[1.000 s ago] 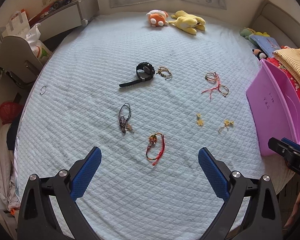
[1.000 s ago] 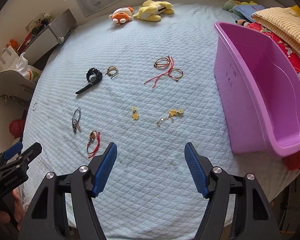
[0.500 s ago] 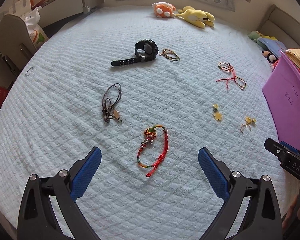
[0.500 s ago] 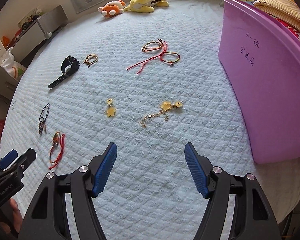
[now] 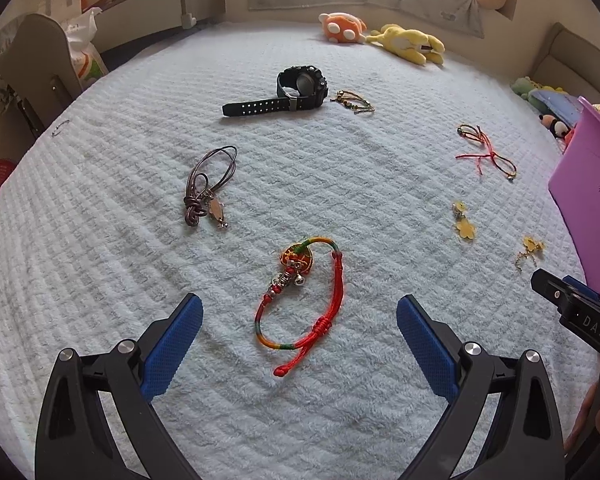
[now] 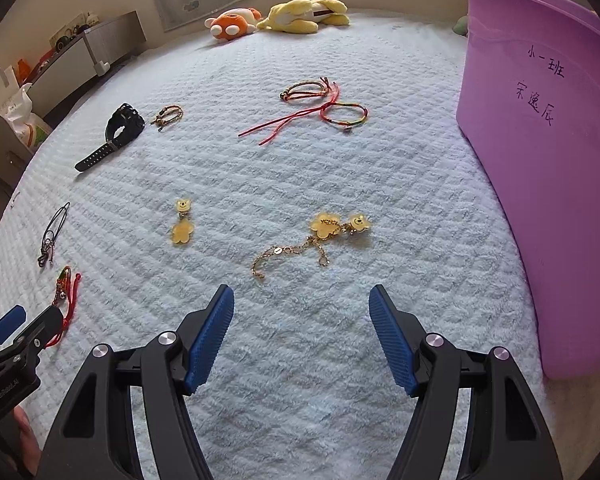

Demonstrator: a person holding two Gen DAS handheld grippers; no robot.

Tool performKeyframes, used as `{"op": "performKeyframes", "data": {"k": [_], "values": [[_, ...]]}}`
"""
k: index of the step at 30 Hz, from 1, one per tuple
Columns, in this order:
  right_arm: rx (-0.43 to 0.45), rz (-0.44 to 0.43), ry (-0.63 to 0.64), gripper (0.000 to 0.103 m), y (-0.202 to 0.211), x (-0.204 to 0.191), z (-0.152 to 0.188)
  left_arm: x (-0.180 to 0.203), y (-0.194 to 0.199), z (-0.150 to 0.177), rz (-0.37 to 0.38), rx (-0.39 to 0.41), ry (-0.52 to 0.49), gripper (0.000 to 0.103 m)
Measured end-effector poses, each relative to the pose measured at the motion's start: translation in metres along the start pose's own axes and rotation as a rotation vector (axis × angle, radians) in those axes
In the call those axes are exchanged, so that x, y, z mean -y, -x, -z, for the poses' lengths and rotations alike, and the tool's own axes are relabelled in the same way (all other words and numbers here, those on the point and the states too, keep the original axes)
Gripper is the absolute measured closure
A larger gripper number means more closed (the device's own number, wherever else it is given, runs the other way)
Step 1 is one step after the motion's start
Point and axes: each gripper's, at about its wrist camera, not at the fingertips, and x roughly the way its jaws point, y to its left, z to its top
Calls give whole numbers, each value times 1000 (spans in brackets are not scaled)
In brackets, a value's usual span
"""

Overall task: Organize jewelry
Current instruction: 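Move right tool to the gold flower chain while left tool approaches the red string bracelet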

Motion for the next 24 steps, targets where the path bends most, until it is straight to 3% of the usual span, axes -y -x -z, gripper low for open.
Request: {"op": "performKeyframes", "data": {"k": [24], "values": [[26, -7, 20, 36, -32, 11, -17, 18, -37, -3, -26, 7, -8, 7]]}}
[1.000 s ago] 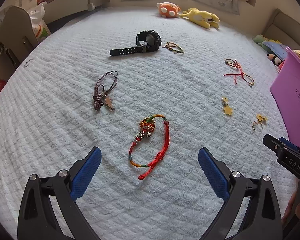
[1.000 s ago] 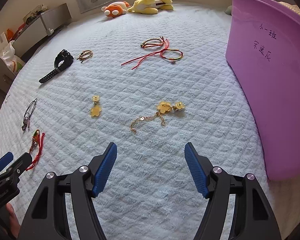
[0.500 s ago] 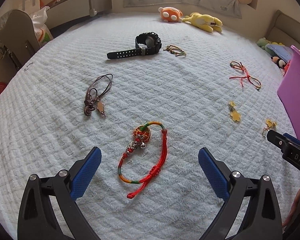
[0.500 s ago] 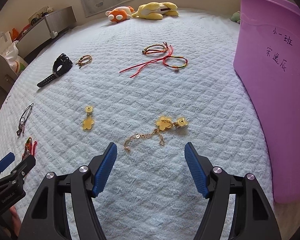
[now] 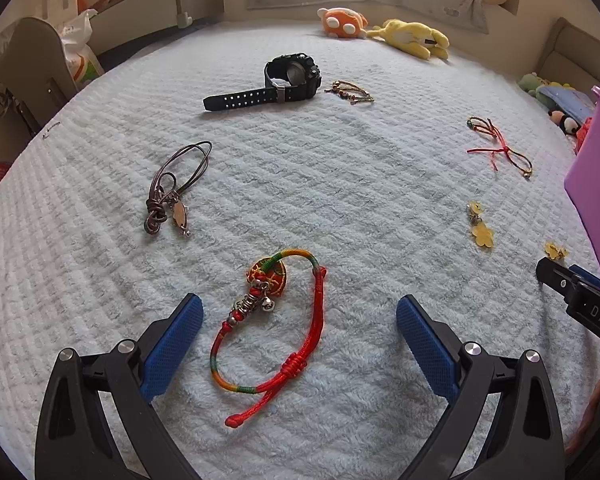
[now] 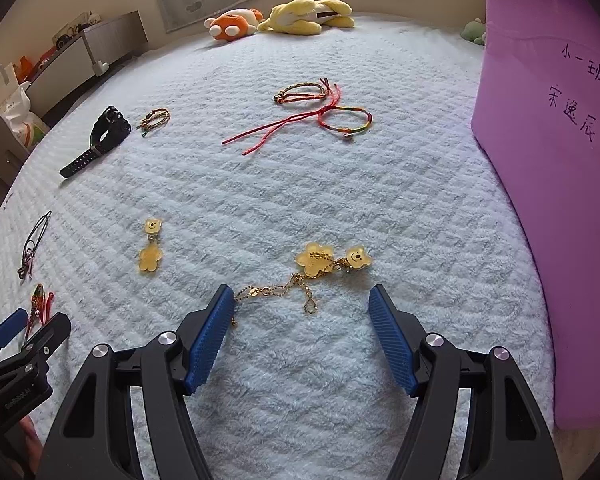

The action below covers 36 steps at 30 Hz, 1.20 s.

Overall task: Organize jewelry
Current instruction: 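Move right tool to the gold flower chain while left tool approaches the red string bracelet, then close right tool on the gold flower chain while left tool closes on the red string bracelet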

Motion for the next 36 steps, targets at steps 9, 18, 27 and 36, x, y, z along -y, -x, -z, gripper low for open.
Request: {"op": "performKeyframes", "data": {"k": [9, 18, 27, 36], "values": [[14, -5, 6, 36, -8, 2, -9, 2, -7, -1, -5, -6, -7, 7], [30, 5, 37, 37, -16, -1, -10, 7, -15, -2, -30, -8, -31, 6], [37, 9, 76, 55, -18, -9, -10, 7, -18, -1, -27, -2, -30, 6], [43, 1, 96, 69, -13, -13, -3, 11, -10, 2, -11, 6, -48, 28]]}}
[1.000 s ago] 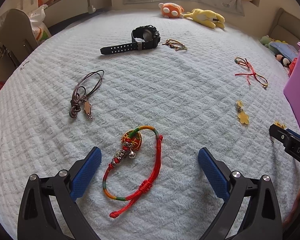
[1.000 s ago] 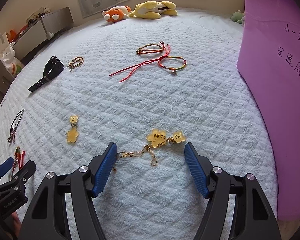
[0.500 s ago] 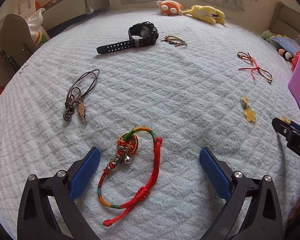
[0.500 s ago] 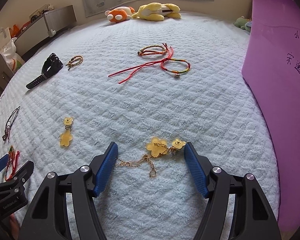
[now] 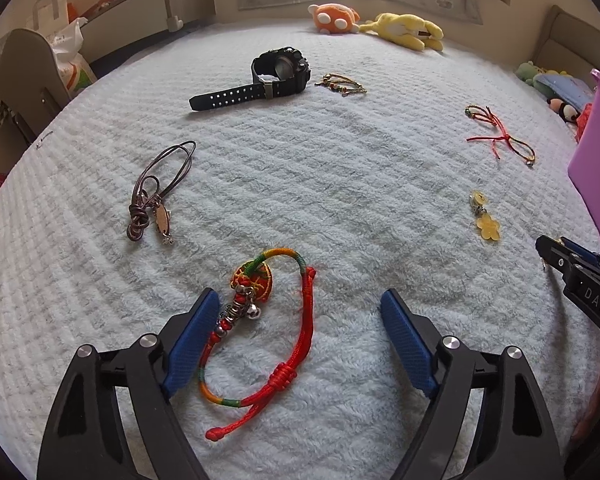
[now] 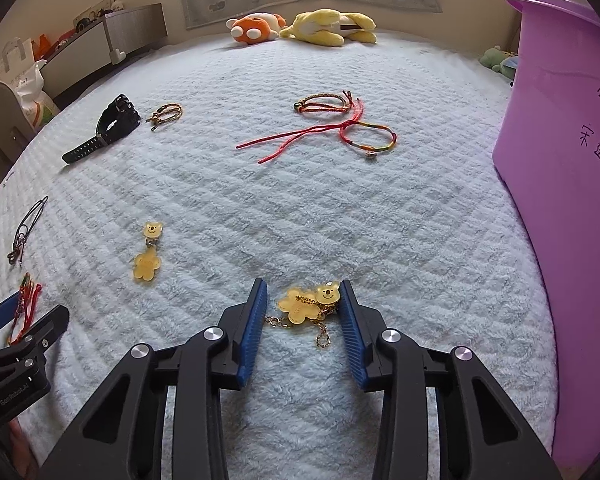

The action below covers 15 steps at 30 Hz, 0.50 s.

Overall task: Organize jewelry
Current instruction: 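Close right tool on the gold flower chain while left tool closes on the red string bracelet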

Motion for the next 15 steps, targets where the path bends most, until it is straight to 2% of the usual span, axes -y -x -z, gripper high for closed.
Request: {"op": "performKeyframes", "data": {"k": [2, 4, 6, 8, 9, 10, 12, 15], "values": [[-1, -9, -7, 75, 2, 1, 1, 3, 2, 1, -1, 2, -6, 32], [0, -13, -10, 75, 4, 2, 3, 3, 3, 1, 2, 1, 1, 37], [2, -17, -11, 76, 7, 2, 5, 3, 6, 1, 21, 2, 2, 48], [6, -17, -9, 77, 9, 1, 6, 5, 8, 2, 7, 7, -5, 55], [7, -16, -7, 77, 11, 1, 8, 4, 9, 2, 2, 7, -1, 64], [9, -15, -6, 77, 12, 1, 9, 2, 9, 2, 2, 7, 5, 67], [10, -14, -5, 77, 14, 0, 10, 0, 10, 1, 17, 5, 11, 85], [13, -15, -3, 77, 17, -1, 12, 0, 14, 0, 18, 9, 3, 94]]}}
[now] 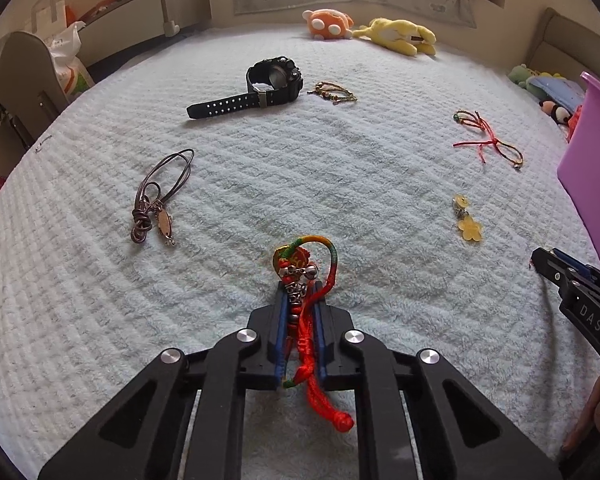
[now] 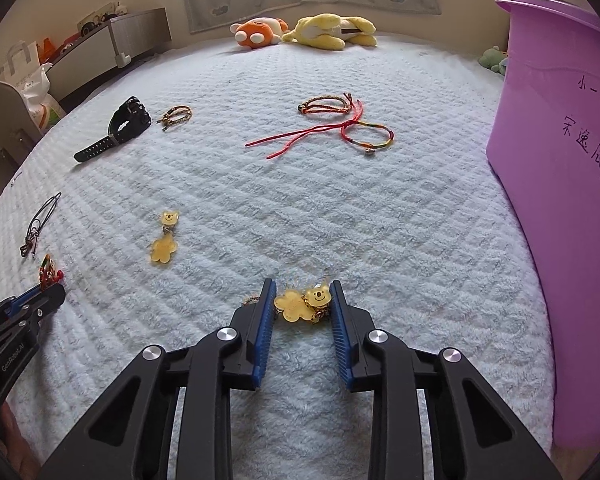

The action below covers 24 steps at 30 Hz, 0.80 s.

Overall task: Organize jewelry
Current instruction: 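Close right tool on the gold flower chain while left tool closes on the red string bracelet, then carry the gold flower chain and red string bracelet over the pink tub with both tools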

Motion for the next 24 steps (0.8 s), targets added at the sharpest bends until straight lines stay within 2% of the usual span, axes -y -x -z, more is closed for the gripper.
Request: {"op": "performKeyframes", "data": {"k": [8, 16, 24], "values": [[-3, -17, 7, 77, 13, -5, 3, -5, 15, -5, 38, -5, 44, 95], [-10, -37, 9, 77, 36, -17, 2, 6, 39, -2, 81, -22, -4, 95], [-21, -55, -2, 77, 77, -28, -9, 12, 72, -23, 125, -33, -40, 95]]}}
